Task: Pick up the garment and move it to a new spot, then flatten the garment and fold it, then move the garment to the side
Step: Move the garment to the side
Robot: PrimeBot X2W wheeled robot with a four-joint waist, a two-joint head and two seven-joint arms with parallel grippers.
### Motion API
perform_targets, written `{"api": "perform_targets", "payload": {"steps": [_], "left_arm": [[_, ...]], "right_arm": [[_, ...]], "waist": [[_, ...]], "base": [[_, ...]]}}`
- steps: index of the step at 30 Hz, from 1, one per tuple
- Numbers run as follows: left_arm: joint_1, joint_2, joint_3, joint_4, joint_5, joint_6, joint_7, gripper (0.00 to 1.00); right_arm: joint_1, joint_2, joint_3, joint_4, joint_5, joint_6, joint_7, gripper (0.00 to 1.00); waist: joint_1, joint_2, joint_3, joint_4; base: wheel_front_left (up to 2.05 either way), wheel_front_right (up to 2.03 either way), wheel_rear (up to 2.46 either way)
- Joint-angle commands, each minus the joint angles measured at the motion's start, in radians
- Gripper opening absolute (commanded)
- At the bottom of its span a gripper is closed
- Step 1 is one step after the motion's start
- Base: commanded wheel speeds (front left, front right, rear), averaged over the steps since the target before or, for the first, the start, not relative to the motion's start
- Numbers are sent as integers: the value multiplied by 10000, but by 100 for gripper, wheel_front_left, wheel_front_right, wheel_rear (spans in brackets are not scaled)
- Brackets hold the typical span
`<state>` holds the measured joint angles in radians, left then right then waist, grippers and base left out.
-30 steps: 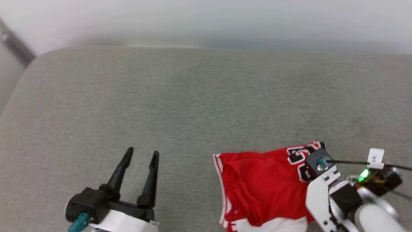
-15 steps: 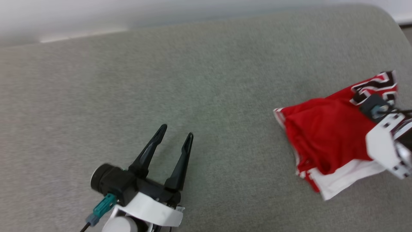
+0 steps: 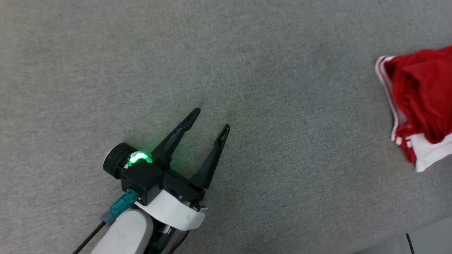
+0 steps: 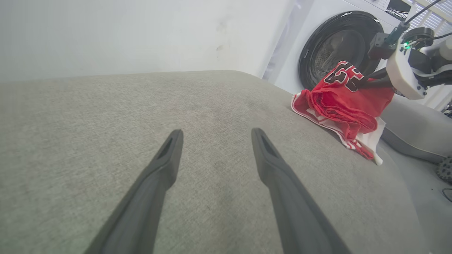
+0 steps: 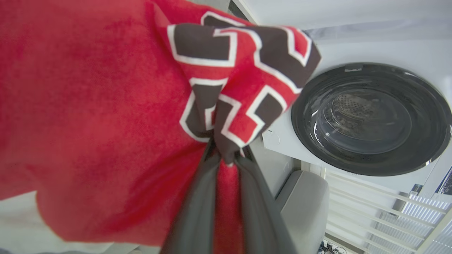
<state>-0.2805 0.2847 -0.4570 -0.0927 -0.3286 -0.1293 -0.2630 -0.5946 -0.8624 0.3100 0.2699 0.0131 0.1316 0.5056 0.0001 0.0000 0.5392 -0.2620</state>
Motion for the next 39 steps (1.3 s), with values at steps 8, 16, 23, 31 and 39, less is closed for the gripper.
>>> {"api": "perform_targets", "payload": {"steps": [8, 16, 23, 31, 39], "left_arm": [[-585, 441, -120, -62, -14, -13, -12, 100], [-707, 497, -100, -36, -70, 3, 10, 100], [-289, 84, 293, 11, -215, -2, 1, 100], [942, -351, 1405, 39, -337, -2, -21, 100], [1924, -715, 2764, 18, -110, -2, -21, 100]], "right_arm": [[-249, 485, -1480, 1536, -713, -18, -1161, 0], [-436, 1009, -2593, 2479, -1356, -18, -1953, 100], [-774, 1443, -2709, 2423, -1879, -18, -2363, 100], [-1162, 2076, -2485, 1701, -1572, -18, -2977, 100], [-301, 3540, -2883, 251, -470, -16, -3848, 100]], "waist": [[-1, 0, 965, 22], [-1, 0, 1029, 264], [-1, 0, 68, 387], [-1, 0, -1849, 713], [-1, 0, -3285, 1314]], "base": [[0, 0, 0], [0, 0, 0], [0, 0, 0], [0, 0, 0], [0, 0, 0]]}}
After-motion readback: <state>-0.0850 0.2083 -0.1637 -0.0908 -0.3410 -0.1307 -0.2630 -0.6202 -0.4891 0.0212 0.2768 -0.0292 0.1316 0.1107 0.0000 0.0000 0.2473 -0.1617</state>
